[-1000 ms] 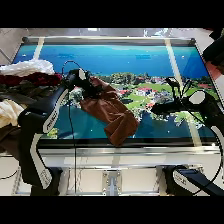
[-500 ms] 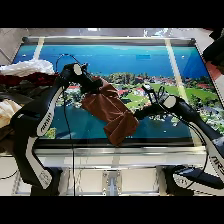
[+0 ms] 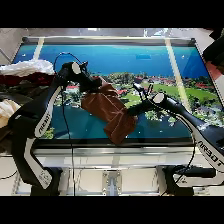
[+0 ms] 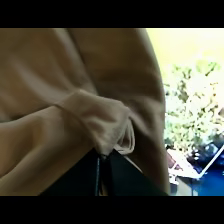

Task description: Fold the shirts.

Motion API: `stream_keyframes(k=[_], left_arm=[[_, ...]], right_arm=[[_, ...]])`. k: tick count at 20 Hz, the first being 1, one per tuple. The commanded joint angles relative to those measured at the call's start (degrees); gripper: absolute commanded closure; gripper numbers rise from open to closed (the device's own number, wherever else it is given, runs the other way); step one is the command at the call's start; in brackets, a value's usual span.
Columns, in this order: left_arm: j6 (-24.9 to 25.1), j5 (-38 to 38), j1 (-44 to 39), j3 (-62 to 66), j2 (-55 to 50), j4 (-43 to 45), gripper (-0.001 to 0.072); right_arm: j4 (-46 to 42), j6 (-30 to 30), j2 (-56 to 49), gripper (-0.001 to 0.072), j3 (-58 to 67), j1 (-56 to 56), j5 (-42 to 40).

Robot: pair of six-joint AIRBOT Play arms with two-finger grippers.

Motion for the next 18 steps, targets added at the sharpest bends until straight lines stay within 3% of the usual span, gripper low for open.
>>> stream_keyframes(k=[1,4,6,8,13,18], left_arm=[[5.8,-1.8,2.2,0.1,6.6,0.0,0.0694],[12.5,-7.5,6.0,0.1,19.1,0.0,0.0694],[14.7,-9.3,7.9,0.0,28.9,0.0,0.0694],[14.9,-9.3,8.5,0.0,39.3,0.1,0.0694],[14.8,-9.7,8.5,0.0,58.5,4.4,0.0694],[13.9,-15.3,8.5,-5.1,61.2,4.3,0.0695]], right_arm=[[-8.2,3.3,5.5,0.0694,7.6,-1.4,11.8],[-17.3,8.5,17.3,0.0694,16.2,-3.3,24.9],[-18.9,11.1,26.4,0.0694,22.2,-3.3,30.8],[-17.4,14.3,34.4,0.0695,27.0,-3.3,31.3],[-16.1,15.6,44.9,0.0695,34.2,-3.3,30.4],[-16.4,15.4,40.5,0.0695,34.6,-3.3,28.2]])
